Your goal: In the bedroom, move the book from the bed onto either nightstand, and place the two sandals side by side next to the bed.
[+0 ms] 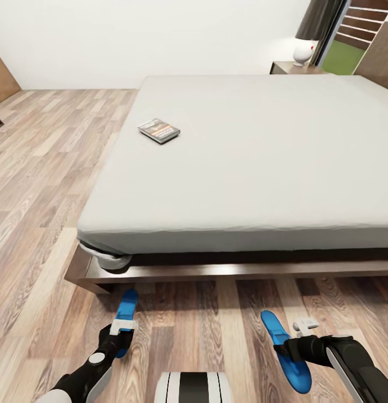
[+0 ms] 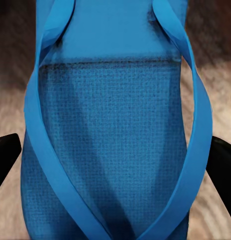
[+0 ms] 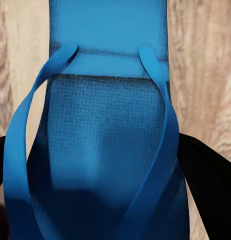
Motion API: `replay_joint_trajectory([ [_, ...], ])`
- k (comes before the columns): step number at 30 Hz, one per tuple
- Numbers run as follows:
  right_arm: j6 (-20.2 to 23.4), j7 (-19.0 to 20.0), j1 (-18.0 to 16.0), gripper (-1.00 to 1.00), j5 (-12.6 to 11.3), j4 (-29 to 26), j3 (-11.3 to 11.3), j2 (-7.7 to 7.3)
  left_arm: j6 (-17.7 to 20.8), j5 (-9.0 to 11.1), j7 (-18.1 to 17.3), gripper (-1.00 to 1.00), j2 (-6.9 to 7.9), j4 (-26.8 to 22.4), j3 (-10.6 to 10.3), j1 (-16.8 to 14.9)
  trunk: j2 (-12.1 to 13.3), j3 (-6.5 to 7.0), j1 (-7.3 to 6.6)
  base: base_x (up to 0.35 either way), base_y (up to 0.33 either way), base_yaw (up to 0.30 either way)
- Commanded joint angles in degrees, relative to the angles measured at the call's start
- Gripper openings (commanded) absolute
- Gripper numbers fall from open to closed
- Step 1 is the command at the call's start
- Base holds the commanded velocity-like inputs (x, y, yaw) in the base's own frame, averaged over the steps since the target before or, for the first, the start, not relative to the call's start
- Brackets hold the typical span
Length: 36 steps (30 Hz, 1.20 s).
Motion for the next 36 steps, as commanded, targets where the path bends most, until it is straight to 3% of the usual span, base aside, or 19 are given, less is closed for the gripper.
replay_joint_trajectory([
  [1,0.3,-0.3,0.0,-1.00,-0.5,0.0,0.1,-0.05,-0.2,0.5,0.3,-1.00,0.03,0.0,-0.5,0.0,0.0,-0.04,0.01,0.167,0.036,0.000],
  [36,0.3,-0.3,0.0,-1.00,-0.5,0.0,0.2,-0.03,-0.2,0.5,0.4,-1.00,0.00,0.0,-0.5,0.0,0.0,-0.04,0.01,0.032,0.013,0.000],
])
